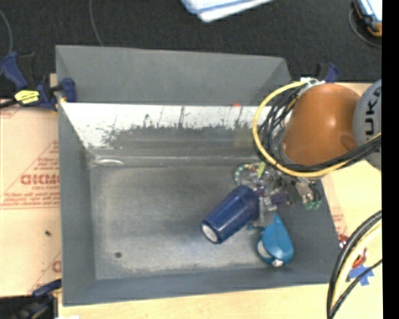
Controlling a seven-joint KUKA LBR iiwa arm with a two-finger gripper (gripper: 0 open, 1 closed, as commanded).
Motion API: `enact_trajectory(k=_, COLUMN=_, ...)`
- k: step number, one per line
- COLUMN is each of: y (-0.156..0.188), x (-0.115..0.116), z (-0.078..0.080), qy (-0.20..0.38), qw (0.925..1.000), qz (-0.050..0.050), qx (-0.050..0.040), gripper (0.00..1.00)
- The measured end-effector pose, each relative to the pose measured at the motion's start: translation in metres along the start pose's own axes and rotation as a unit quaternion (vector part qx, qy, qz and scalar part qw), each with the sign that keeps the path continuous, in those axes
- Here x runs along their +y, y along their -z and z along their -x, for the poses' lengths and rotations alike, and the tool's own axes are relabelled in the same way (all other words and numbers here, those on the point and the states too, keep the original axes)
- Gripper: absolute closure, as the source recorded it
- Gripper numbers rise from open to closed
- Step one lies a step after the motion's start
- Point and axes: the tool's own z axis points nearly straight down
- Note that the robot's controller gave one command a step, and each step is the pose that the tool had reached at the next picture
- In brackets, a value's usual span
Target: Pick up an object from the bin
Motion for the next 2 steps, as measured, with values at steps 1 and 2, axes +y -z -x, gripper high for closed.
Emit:
enact_trajectory(k=1, y=0.024, x=-0.008, z=-0.001, qy=-0.004, qw=1.0000, qz=-0.001, qx=-0.0033, gripper=1.00)
enact_trajectory(k=2, y=0.099, x=-0.008, z=-0.004, qy=0.016, qw=0.9999, qz=0.000, qx=-0.0001, gripper=1.00)
